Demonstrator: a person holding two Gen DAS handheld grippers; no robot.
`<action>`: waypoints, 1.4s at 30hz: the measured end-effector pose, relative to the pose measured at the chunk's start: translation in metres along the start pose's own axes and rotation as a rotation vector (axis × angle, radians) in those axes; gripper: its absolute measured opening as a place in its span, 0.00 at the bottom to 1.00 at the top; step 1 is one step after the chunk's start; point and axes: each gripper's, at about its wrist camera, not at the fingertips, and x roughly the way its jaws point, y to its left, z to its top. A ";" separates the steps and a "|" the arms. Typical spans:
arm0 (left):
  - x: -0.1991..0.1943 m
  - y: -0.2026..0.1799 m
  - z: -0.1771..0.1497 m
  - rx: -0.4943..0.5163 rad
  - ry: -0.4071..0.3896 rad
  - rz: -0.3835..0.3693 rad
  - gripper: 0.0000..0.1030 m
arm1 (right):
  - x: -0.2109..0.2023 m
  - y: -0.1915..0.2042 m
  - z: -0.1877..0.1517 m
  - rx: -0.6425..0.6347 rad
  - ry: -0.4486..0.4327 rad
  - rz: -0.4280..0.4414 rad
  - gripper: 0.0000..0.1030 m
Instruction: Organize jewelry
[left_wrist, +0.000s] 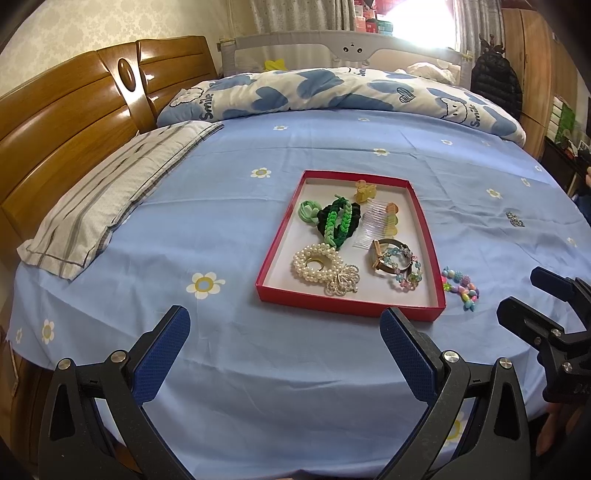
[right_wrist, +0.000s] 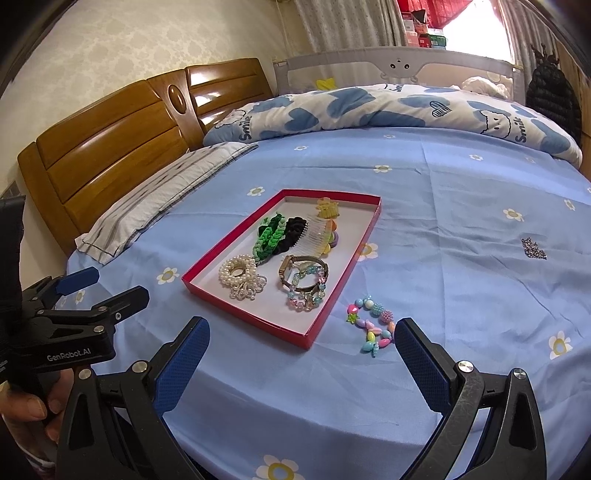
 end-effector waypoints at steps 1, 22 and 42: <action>0.000 0.000 0.000 0.000 0.001 0.002 1.00 | 0.000 0.000 0.000 0.000 0.000 0.001 0.98; 0.006 0.000 0.000 0.006 0.011 0.008 1.00 | -0.001 0.003 0.002 -0.009 -0.001 -0.001 0.98; 0.008 -0.001 -0.002 0.014 0.013 0.011 1.00 | -0.002 0.005 0.002 -0.003 0.000 0.000 0.98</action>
